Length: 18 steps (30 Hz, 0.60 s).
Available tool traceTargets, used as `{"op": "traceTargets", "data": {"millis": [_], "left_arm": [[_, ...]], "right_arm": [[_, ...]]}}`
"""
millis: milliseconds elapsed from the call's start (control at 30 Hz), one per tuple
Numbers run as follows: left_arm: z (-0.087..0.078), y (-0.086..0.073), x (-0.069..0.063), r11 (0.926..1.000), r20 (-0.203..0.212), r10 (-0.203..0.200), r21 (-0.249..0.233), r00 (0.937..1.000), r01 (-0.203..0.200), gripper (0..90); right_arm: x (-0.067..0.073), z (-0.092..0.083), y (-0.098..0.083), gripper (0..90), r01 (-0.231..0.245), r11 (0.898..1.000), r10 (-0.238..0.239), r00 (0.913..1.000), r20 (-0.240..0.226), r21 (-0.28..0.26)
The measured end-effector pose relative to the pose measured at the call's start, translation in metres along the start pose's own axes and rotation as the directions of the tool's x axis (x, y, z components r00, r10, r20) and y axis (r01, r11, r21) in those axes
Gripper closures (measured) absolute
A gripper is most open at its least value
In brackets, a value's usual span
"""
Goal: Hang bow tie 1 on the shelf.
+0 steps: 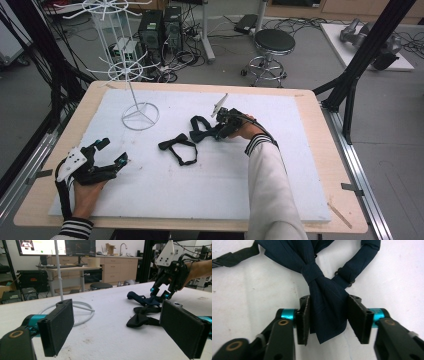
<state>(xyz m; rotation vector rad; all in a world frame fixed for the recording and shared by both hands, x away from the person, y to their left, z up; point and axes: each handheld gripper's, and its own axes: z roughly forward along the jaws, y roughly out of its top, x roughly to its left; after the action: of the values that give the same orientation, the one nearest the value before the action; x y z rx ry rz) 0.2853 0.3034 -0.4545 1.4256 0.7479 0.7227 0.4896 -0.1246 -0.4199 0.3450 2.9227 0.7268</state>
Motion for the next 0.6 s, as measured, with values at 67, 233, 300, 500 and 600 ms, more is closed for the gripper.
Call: {"op": "traceTargets", "data": {"millis": [67,233,300,500,600], "left_arm": [[0.0000,0.0000,0.0000,1.0000,0.000,0.000,0.000,1.0000,0.000,12.9],[-0.0001,0.0000,0.0000,1.0000,-0.002,-0.002,0.000,1.0000,0.002,12.9],[-0.0002,0.0000,0.0002,1.0000,-0.001,-0.003,0.001,1.0000,0.003,12.9],[-0.0004,0.0000,0.0007,0.9999,-0.002,-0.011,-0.001,0.9999,0.011,12.9],[-0.0003,-0.0001,0.0006,0.9999,-0.002,-0.012,-0.002,0.9999,0.012,12.9]], "right_arm": [[0.0001,-0.0003,0.0001,62.3,-0.004,1.000,0.004,1.0000,-0.005,0.000],[0.0008,-0.0016,0.0017,77.9,0.014,1.000,-0.014,0.9999,-0.009,0.013],[-0.0003,-0.0016,0.0007,79.3,-0.009,1.000,0.009,0.9998,-0.016,0.004],[-0.0001,-0.0029,0.0009,79.1,-0.007,1.000,0.007,0.9999,-0.015,0.001],[0.0007,-0.0041,0.0020,79.0,-0.009,1.000,0.009,0.9999,-0.010,-0.008]]}}
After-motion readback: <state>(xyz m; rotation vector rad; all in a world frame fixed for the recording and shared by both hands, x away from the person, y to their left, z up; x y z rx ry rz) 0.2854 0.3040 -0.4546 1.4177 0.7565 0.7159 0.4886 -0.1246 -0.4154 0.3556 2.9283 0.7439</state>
